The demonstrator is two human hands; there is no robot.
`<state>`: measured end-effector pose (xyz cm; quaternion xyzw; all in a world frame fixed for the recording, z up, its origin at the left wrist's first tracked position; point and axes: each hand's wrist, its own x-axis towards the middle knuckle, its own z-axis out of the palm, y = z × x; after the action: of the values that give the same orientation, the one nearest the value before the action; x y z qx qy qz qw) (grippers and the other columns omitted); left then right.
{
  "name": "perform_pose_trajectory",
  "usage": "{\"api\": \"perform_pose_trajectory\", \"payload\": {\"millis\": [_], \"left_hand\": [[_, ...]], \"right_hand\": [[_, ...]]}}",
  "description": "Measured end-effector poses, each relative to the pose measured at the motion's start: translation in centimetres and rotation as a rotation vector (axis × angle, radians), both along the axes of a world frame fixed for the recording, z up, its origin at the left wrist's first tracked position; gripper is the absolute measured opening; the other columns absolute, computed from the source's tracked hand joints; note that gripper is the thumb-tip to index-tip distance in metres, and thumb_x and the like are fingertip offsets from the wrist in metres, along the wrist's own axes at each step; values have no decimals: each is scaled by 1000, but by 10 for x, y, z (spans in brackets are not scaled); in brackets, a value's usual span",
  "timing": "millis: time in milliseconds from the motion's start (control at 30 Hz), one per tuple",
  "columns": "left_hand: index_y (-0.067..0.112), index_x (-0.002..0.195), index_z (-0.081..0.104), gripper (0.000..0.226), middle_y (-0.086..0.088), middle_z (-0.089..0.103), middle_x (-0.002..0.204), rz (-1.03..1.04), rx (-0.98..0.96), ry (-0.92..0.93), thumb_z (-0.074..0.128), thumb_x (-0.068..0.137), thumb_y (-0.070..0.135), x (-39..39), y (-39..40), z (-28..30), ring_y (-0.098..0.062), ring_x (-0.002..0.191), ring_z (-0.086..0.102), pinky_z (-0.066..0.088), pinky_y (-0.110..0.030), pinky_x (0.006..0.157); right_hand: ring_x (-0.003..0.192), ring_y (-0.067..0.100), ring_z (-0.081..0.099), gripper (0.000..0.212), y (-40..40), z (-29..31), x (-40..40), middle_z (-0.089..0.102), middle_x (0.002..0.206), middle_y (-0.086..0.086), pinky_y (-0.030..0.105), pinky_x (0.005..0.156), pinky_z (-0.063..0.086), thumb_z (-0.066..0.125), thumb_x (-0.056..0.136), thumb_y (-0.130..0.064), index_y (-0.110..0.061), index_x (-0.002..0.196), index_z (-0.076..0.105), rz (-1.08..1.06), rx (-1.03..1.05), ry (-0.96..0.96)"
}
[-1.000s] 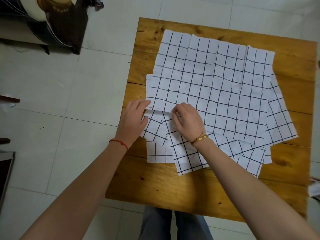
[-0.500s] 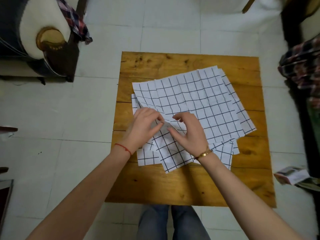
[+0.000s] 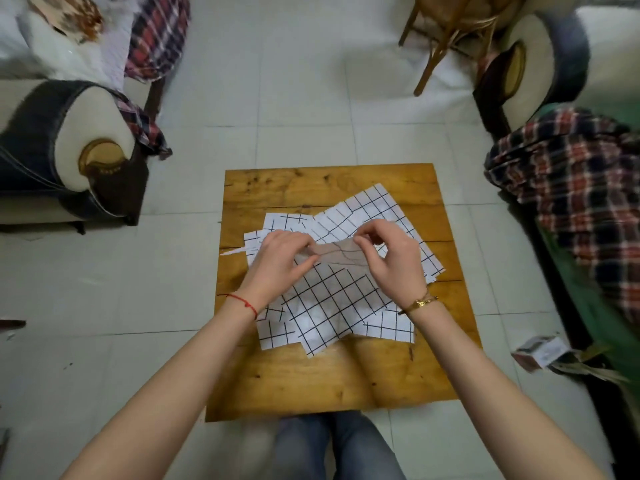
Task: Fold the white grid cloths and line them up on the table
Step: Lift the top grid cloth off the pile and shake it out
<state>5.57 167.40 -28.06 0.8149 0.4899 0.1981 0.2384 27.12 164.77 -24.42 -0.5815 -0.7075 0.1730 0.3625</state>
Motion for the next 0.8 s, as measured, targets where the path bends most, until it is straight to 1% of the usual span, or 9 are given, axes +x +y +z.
{"api": "perform_pose_trajectory", "payload": {"millis": [100, 167, 233, 333, 400, 500, 633, 733, 800], "left_hand": [[29, 84, 56, 9, 20, 56, 80, 32, 17, 24, 64, 88, 30, -4, 0, 19, -7, 79, 54, 45, -36, 88], [27, 82, 55, 10, 18, 57, 77, 60, 19, 36, 62, 87, 32, -7, 0, 31, -8, 77, 54, 46, -36, 86], [23, 81, 58, 12, 14, 61, 76, 76, 34, 39, 61, 87, 33, -11, 0, 43, -11, 76, 57, 47, -37, 83], [21, 78, 57, 14, 20, 55, 72, 92, 78, 44, 68, 86, 23, -15, -2, 65, -11, 74, 58, 45, -31, 77], [19, 79, 60, 12, 16, 61, 75, 101, 107, 45, 70, 85, 20, -18, -2, 80, -12, 78, 62, 48, -30, 76], [17, 87, 67, 5, 5, 70, 86, 129, 137, 41, 71, 85, 18, -26, 0, 101, -13, 83, 64, 51, -31, 76], [16, 88, 68, 6, 1, 72, 85, 151, 212, 53, 71, 85, 19, -36, 0, 129, -17, 82, 67, 50, -29, 71], [15, 89, 68, 10, 0, 73, 86, 173, 259, 83, 70, 86, 24, -45, 0, 148, -18, 82, 67, 49, -26, 70], [15, 90, 69, 11, 0, 73, 87, 170, 274, 76, 69, 87, 26, -49, -3, 160, -19, 84, 68, 55, -34, 72]], "right_hand": [[72, 8, 57, 4, 1, 31, 17, 64, 78, -4, 17, 71, 47, 64, 87, -10, -12, 84, 64, -68, 55, 52], [70, 6, 56, 5, 3, 49, 29, 64, 77, -5, 16, 75, 46, 65, 86, -9, -11, 83, 64, -105, 81, 75], [69, 5, 56, 5, 5, 63, 41, 63, 76, -6, 15, 71, 45, 66, 85, -10, -12, 82, 64, -129, 95, 73], [68, 4, 56, 5, 8, 80, 59, 62, 74, -8, 14, 68, 43, 66, 85, -14, -12, 81, 64, -165, 97, 70], [67, 3, 55, 5, 8, 91, 69, 61, 72, -8, 11, 66, 41, 66, 85, -15, -13, 81, 64, -197, 105, 81], [67, 6, 56, 3, 7, 104, 83, 64, 73, -3, 17, 66, 45, 65, 85, -14, -13, 82, 65, -238, 124, 80], [69, 11, 58, 4, 6, 115, 100, 65, 75, -2, 30, 69, 50, 63, 87, -15, -13, 85, 67, -283, 129, 66], [72, 11, 57, 5, 3, 124, 108, 63, 77, -3, 29, 70, 50, 61, 89, -13, -13, 87, 65, -285, 119, 33], [73, 11, 57, 5, 2, 129, 113, 61, 78, -4, 28, 70, 48, 60, 90, -12, -14, 88, 64, -282, 116, 12]]}}
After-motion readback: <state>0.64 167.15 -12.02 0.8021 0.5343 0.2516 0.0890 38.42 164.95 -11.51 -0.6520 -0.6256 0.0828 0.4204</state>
